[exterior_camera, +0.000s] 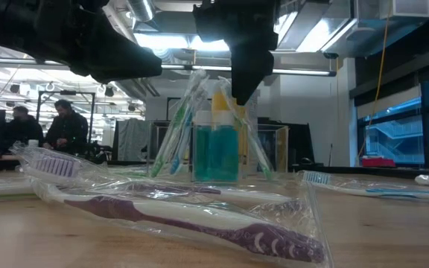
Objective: Pick & Place toothbrushing station
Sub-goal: Put the blue toothbrush into the transparent organizer
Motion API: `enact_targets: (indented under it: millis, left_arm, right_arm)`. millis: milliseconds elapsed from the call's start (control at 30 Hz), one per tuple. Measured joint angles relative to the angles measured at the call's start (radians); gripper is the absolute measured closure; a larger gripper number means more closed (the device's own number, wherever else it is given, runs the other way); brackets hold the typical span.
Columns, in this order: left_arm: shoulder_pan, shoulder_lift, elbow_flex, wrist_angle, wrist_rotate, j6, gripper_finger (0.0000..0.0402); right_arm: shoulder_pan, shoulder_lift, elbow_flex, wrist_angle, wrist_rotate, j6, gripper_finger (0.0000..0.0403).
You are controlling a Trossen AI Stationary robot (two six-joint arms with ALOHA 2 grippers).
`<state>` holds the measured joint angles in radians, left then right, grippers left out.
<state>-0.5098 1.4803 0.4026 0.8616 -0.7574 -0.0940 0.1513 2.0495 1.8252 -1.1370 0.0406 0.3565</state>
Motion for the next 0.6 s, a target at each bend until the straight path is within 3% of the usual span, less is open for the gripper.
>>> enact_targets:
  millis: [267,600]
  left_arm:
    - [0.0,0.0,0.0,0.0,0.0,0.0,0.0243]
    - [0.0,0.0,0.0,0.0,0.009,0.03,0.0243]
  right_arm:
    - [0.001,0.0,0.013,-0.023,-0.022,-0.001,0.0232]
    - [0.029,-0.002,0.177,-0.196,-0.033,0.008,0.0244]
